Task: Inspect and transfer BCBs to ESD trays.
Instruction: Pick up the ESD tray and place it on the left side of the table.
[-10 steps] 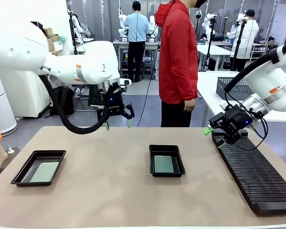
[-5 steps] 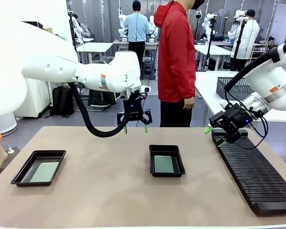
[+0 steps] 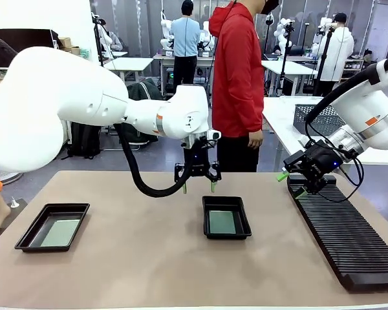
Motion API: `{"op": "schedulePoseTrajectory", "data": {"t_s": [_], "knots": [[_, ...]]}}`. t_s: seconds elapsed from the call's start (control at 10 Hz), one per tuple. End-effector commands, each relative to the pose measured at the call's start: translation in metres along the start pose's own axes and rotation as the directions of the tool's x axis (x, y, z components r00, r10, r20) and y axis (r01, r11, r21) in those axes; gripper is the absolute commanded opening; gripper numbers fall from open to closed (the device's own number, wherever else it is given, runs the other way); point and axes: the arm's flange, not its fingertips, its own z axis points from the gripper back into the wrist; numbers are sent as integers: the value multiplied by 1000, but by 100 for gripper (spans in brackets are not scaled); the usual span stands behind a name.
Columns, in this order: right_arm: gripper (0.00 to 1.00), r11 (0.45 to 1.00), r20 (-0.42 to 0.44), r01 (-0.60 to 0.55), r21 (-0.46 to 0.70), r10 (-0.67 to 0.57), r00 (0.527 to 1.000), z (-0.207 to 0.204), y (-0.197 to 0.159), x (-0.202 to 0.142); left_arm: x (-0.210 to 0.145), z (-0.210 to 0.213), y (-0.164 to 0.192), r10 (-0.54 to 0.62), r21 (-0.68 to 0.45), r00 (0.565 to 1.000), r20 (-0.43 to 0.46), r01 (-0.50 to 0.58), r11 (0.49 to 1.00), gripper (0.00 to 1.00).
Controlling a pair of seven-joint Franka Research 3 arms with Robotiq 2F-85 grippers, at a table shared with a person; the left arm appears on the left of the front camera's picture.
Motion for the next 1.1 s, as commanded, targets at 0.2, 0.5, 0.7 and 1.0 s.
{"op": "schedulePoseTrajectory", "data": {"t_s": [0.2,0.5,0.7,1.0], "knots": [[100,1000,1,19,-14,-19,1000,0,3,-1,-13,-26,-13,24,38,1000,14,-24,999,100],[100,1000,1,19,-14,-19,1000,0,3,-1,-18,-50,-13,31,26,1000,-4,-31,999,100],[100,1000,1,19,-14,-19,1000,0,3,-1,-29,-55,-13,41,24,999,-1,-41,999,100],[100,1000,1,19,-14,-19,1000,0,3,-1,-43,-58,-15,50,30,998,39,-52,998,100]]}}
